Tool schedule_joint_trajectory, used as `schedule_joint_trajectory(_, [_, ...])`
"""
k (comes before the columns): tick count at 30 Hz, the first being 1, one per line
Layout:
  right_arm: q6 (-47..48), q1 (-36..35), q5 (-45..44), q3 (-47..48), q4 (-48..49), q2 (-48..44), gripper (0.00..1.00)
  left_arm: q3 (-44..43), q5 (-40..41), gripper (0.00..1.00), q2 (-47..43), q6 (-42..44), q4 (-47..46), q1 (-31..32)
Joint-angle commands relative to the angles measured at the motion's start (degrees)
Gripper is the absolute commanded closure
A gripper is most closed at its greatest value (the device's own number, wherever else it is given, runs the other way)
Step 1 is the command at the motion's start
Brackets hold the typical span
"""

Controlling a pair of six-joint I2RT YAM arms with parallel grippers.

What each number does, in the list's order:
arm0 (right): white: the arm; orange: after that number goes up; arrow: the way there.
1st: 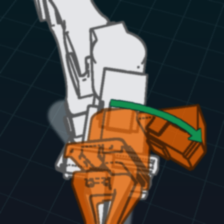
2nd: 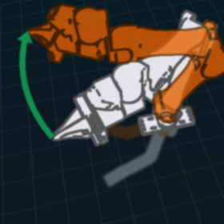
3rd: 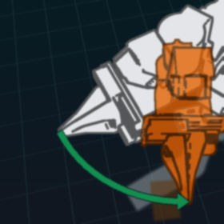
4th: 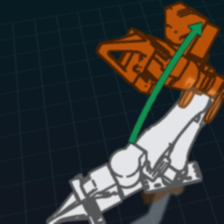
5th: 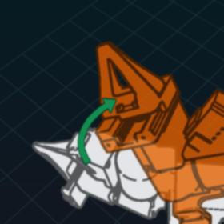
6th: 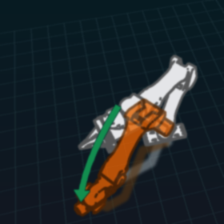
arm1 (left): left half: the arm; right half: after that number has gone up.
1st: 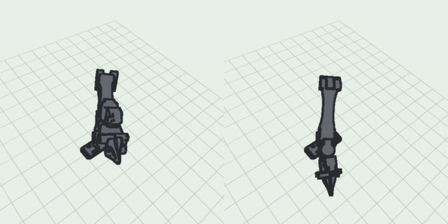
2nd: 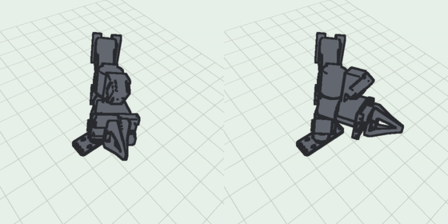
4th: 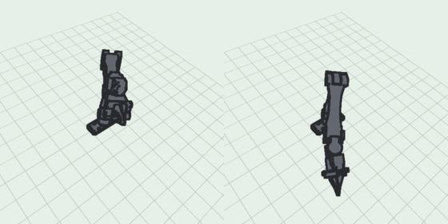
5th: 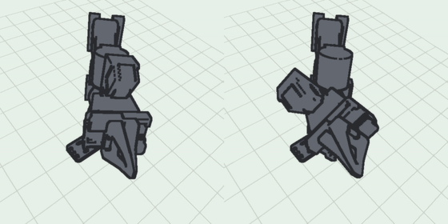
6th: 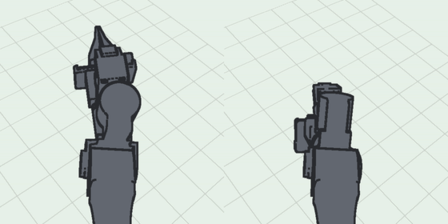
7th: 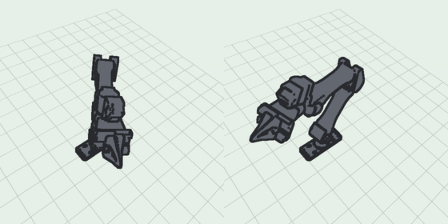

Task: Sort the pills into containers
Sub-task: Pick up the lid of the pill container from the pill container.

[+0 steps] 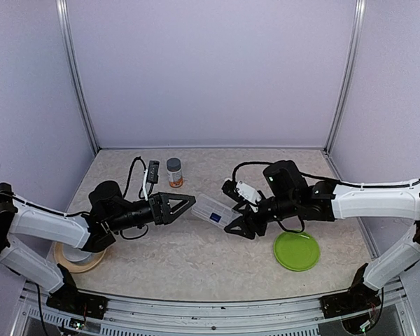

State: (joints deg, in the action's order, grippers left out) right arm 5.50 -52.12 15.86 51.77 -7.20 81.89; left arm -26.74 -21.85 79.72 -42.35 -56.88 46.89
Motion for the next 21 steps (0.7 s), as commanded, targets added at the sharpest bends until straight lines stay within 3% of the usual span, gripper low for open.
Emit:
schedule_joint_trajectory(1, [3.37,-0.54,-1.96,3.72,-4.09,3.97,0.48,-1.26,2.73,0.01,-4.01,6.39,9.14,-0.93])
schedule_joint_trajectory(9, [4.91,-0.95,0.92,6.58,-5.17,9.38,0.48,-4.54,4.96,0.01,-8.73,17.92,25.01,-0.11])
schedule_joint_trajectory(15, [6.07,-1.40,6.25,8.83,-9.02,10.07,0.48,-6.31,5.26,0.03,-13.42,29.87,31.09,4.80])
schedule_joint_trajectory(21, [7.10,-3.00,9.84,9.59,-12.44,9.92,0.48,-11.01,4.40,0.10,-11.68,39.96,38.73,10.26])
